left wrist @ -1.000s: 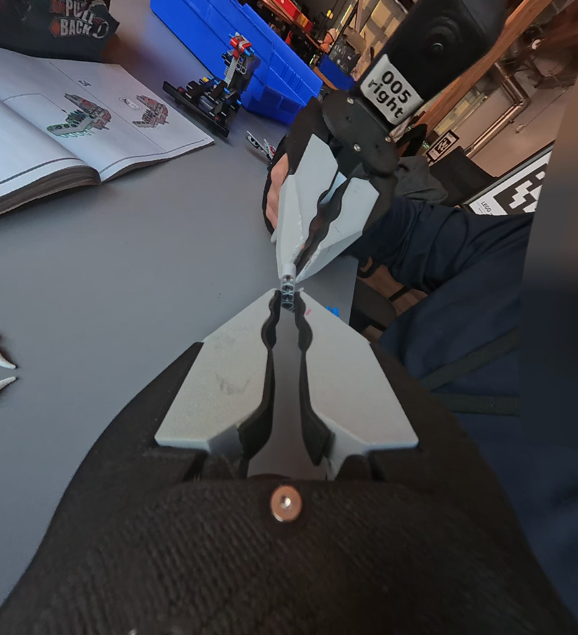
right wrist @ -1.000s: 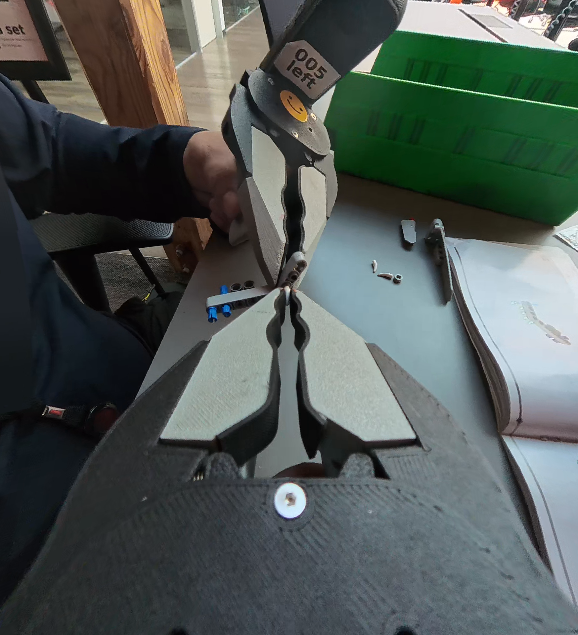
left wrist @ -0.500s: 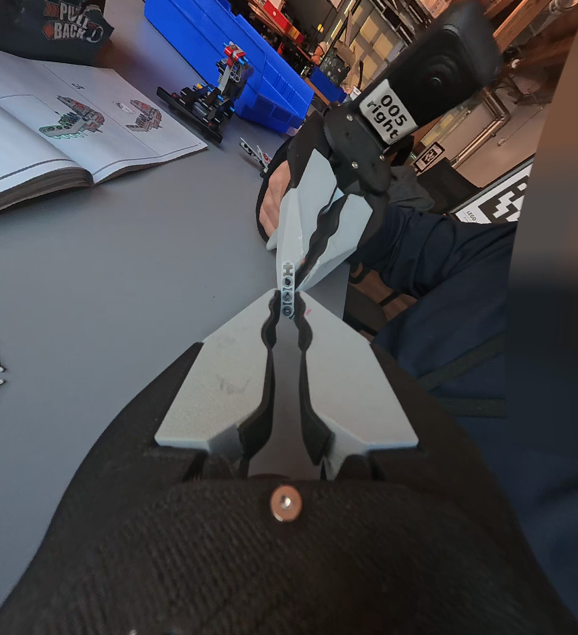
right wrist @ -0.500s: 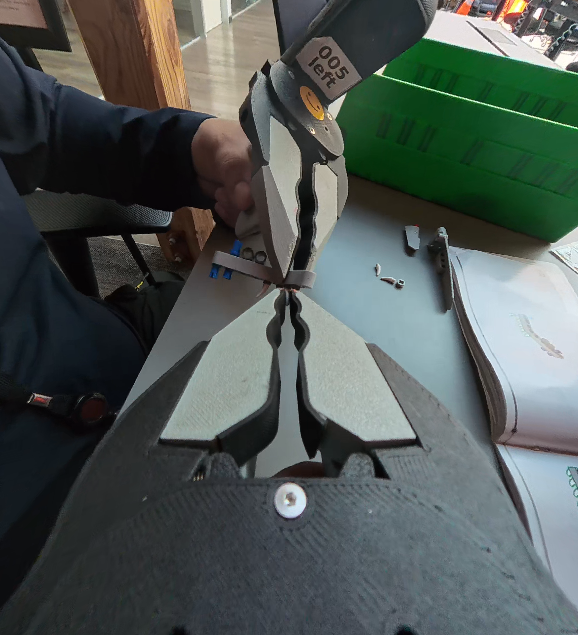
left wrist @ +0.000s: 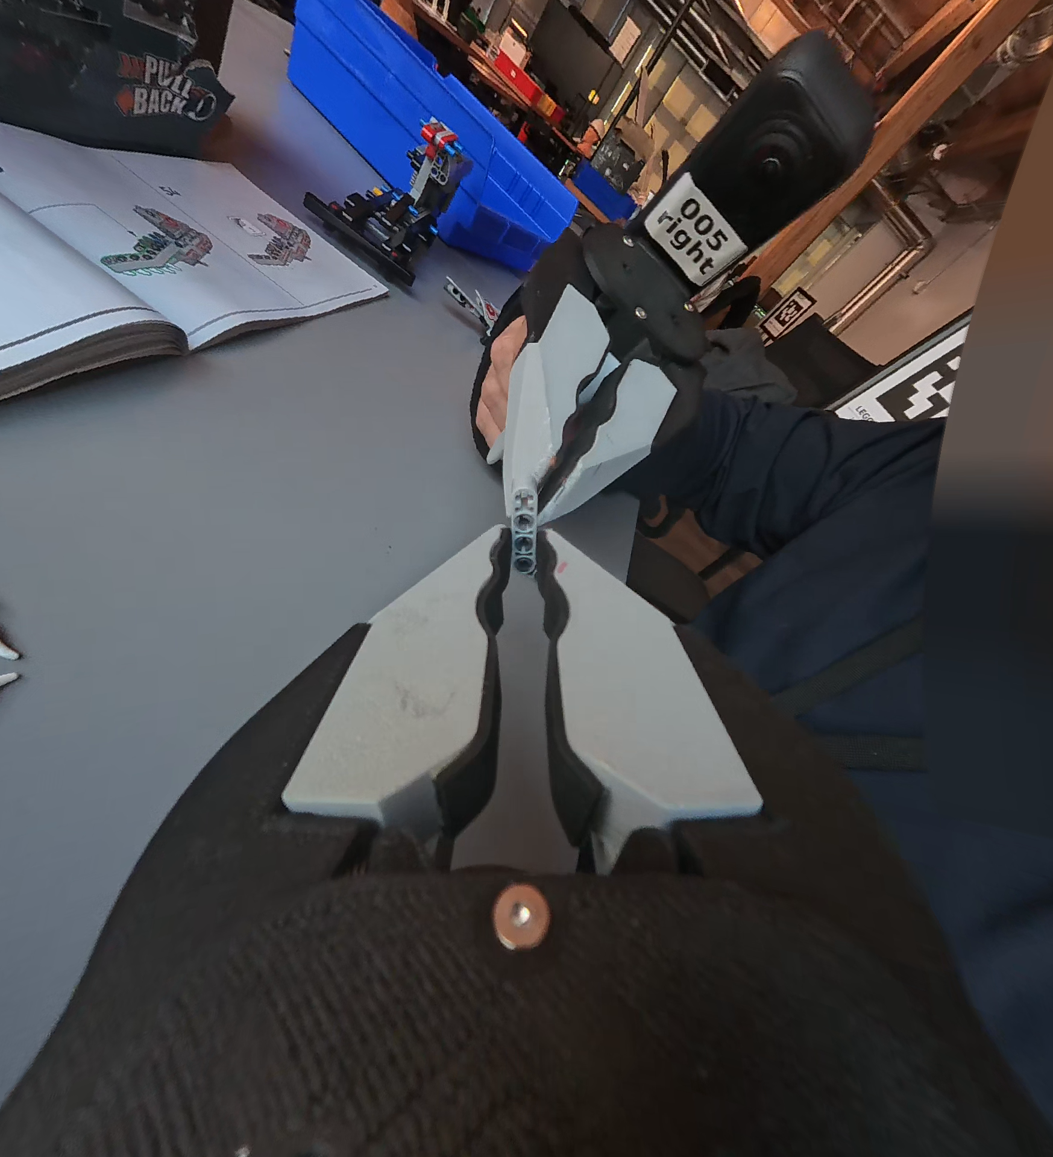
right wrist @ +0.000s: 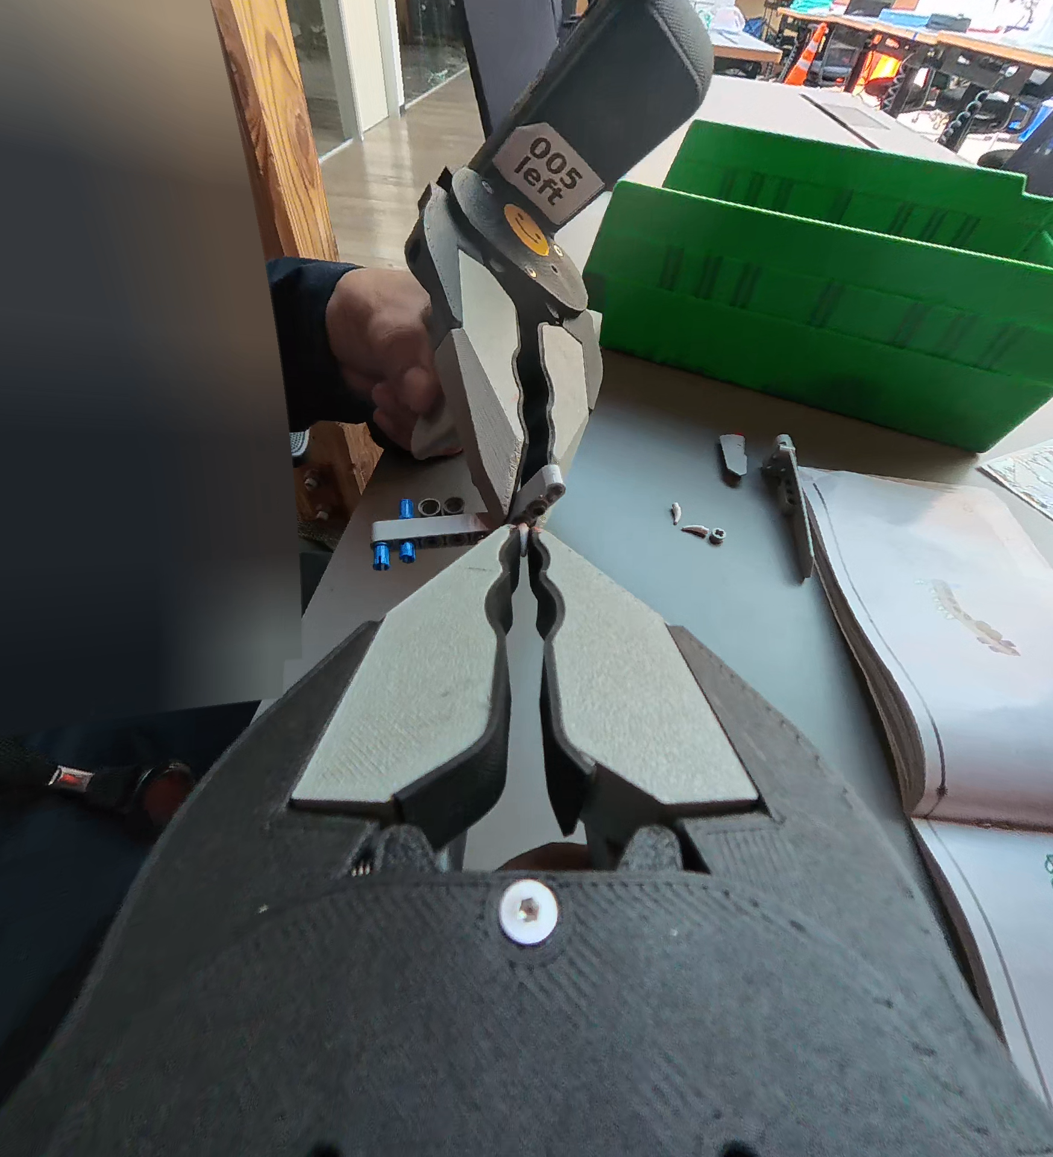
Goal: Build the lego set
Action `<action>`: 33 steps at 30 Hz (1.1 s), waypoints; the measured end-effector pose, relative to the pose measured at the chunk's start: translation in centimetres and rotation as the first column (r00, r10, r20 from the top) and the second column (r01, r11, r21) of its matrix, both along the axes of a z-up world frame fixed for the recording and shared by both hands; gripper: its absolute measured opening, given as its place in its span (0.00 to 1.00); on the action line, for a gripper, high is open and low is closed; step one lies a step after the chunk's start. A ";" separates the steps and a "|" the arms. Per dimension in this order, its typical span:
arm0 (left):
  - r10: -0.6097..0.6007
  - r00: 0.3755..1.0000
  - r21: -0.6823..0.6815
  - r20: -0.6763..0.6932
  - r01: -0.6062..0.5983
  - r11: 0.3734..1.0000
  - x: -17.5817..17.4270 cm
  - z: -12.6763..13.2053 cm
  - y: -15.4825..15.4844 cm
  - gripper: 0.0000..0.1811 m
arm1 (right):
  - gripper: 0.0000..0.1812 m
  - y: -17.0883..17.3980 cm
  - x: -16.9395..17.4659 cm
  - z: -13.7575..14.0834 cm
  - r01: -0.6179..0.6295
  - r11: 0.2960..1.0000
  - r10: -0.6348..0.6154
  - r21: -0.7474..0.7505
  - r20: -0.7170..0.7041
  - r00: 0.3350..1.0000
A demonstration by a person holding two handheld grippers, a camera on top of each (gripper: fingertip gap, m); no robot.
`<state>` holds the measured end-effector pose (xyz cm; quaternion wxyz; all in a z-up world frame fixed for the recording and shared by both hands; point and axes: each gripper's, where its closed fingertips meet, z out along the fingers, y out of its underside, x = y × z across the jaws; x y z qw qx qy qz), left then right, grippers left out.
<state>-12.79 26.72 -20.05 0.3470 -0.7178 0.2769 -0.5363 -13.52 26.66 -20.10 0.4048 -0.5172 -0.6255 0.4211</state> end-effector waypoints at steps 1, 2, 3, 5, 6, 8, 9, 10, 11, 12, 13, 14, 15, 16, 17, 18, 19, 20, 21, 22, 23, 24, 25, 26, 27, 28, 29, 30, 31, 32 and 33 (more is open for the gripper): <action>-0.002 1.000 -0.003 -0.002 0.002 1.000 0.0 0.0 0.0 0.03 | 0.00 0.0 0.0 0.0 0.001 1.000 -0.001 0.013 0.001 1.000; -0.003 1.000 -0.005 -0.002 0.003 1.000 0.0 -0.1 -0.1 0.03 | 0.00 0.0 0.0 0.0 0.006 1.000 -0.006 0.027 -0.001 1.000; -0.003 1.000 -0.007 0.001 0.003 1.000 0.0 0.0 -0.1 0.03 | 0.00 0.0 0.0 0.1 0.012 0.999 -0.012 0.042 -0.007 1.000; 0.000 1.000 -0.012 0.015 0.000 1.000 0.0 0.1 -0.1 0.03 | 0.00 0.0 -0.1 0.3 0.023 0.997 -0.022 0.072 -0.022 1.000; 0.003 1.000 -0.012 0.024 -0.003 1.000 0.0 0.2 -0.1 0.03 | 0.00 -0.1 -0.1 0.4 0.024 0.996 -0.022 0.080 -0.028 0.999; 0.004 1.000 0.007 0.023 -0.004 1.000 0.0 0.3 -0.3 0.03 | 0.00 -0.2 0.0 0.5 0.018 0.996 -0.015 0.088 -0.032 0.999; 0.008 1.000 0.020 0.016 -0.008 1.000 0.0 0.4 -0.3 0.03 | 0.00 -0.3 0.0 0.5 0.018 0.995 -0.015 0.095 -0.033 0.999; 0.009 1.000 0.027 0.012 -0.009 1.000 0.0 0.4 -0.4 0.03 | 0.00 -0.3 0.0 0.6 0.018 0.994 -0.015 0.105 -0.033 0.999; 0.006 1.000 0.026 0.014 -0.006 1.000 0.0 0.4 -0.4 0.03 | 0.00 -0.3 0.0 0.6 0.020 0.993 -0.016 0.115 -0.036 0.999; 0.003 1.000 0.023 0.023 -0.003 1.000 0.0 0.5 -0.4 0.03 | 0.00 -0.4 0.0 0.7 0.021 0.992 -0.016 0.125 -0.040 0.999; -0.002 1.000 0.017 0.031 0.002 1.000 0.1 0.5 -0.5 0.03 | 0.00 -0.5 0.0 0.7 0.018 0.991 -0.013 0.135 -0.040 0.999; -0.008 0.999 0.013 0.032 0.008 1.000 0.1 0.5 -0.6 0.03 | 0.00 -0.5 0.0 0.7 0.013 0.990 -0.007 0.144 -0.036 0.999; -0.011 1.000 0.013 0.027 0.010 1.000 0.1 0.4 -0.6 0.03 | 0.00 -0.5 0.0 0.6 0.006 0.988 -0.001 0.152 -0.031 1.000; -0.014 1.000 0.014 0.020 0.014 1.000 0.1 0.4 -0.7 0.03 | 0.00 -0.6 0.1 0.6 -0.002 0.987 0.006 0.160 -0.028 1.000; -0.019 1.000 0.014 0.018 0.019 1.000 0.2 0.4 -0.7 0.03 | 0.00 -0.6 0.1 0.6 -0.006 0.987 0.011 0.161 -0.028 1.000; -0.021 1.000 0.014 0.022 0.021 1.000 0.2 0.4 -0.7 0.03 | 0.00 -0.7 0.1 0.6 -0.009 0.987 0.014 0.159 -0.030 0.999; -0.024 0.999 0.010 0.024 0.024 1.000 0.2 0.4 -0.8 0.03 | 0.00 -0.7 0.1 0.6 -0.014 0.987 0.019 0.157 -0.029 0.999; -0.029 0.999 0.008 0.020 0.029 1.000 0.2 0.3 -0.8 0.03 | 0.00 -0.8 0.1 0.5 -0.021 0.987 0.026 0.157 -0.026 0.999; -0.030 0.999 0.011 0.015 0.030 0.999 0.3 0.3 -0.9 0.03 | 0.00 -0.8 0.2 0.5 -0.029 0.987 0.034 0.155 -0.026 0.999; -0.035 0.999 0.014 0.009 0.034 0.999 0.3 0.2 -0.9 0.03 | 0.00 -0.9 0.2 0.5 -0.040 0.988 0.044 0.150 -0.028 0.999; -0.042 0.999 0.013 0.009 0.041 0.999 0.4 0.2 -1.1 0.03 | 0.00 -1.0 0.3 0.5 -0.050 0.989 0.055 0.142 -0.032 0.998; -0.048 0.999 0.012 0.014 0.047 0.999 0.4 0.3 -1.1 0.03 | 0.00 -1.1 0.3 0.5 -0.059 0.989 0.065 0.137 -0.038 0.997; -0.053 0.998 0.010 0.018 0.053 0.999 0.4 0.3 -1.2 0.03 | 0.00 -1.2 0.3 0.5 -0.069 0.988 0.075 0.137 -0.041 0.996; -0.060 0.998 0.008 0.021 0.060 0.998 0.4 0.3 -1.3 0.03 | 0.00 -1.3 0.3 0.6 -0.077 0.987 0.084 0.140 -0.044 0.996; -0.065 0.998 0.007 0.025 0.065 0.998 0.4 0.4 -1.4 0.03 | 0.00 -1.3 0.3 0.6 -0.083 0.987 0.090 0.141 -0.047 0.995; -0.071 0.997 0.006 0.028 0.071 0.997 0.4 0.4 -1.4 0.03 | 0.00 -1.4 0.3 0.6 -0.088 0.987 0.096 0.137 -0.050 0.994; -0.077 0.997 0.006 0.032 0.076 0.997 0.5 0.4 -1.5 0.03 | 0.00 -1.5 0.3 0.7 -0.093 0.987 0.101 0.133 -0.054 0.993; -0.081 0.996 0.006 0.038 0.081 0.997 0.5 0.5 -1.6 0.03 | 0.00 -1.5 0.3 0.7 -0.097 0.986 0.105 0.134 -0.058 0.993; -0.088 0.995 0.006 0.044 0.088 0.996 0.5 0.6 -1.7 0.03 | 0.00 -1.6 0.3 0.8 -0.100 0.985 0.110 0.140 -0.060 0.992; -0.096 0.994 0.007 0.047 0.095 0.995 0.5 0.6 -1.8 0.03 | 0.00 -1.7 0.3 0.8 -0.104 0.984 0.114 0.147 -0.059 0.992; -0.100 0.994 0.008 0.048 0.099 0.995 0.5 0.7 -1.8 0.03 | 0.00 -1.8 0.3 0.8 -0.109 0.983 0.118 0.151 -0.057 0.991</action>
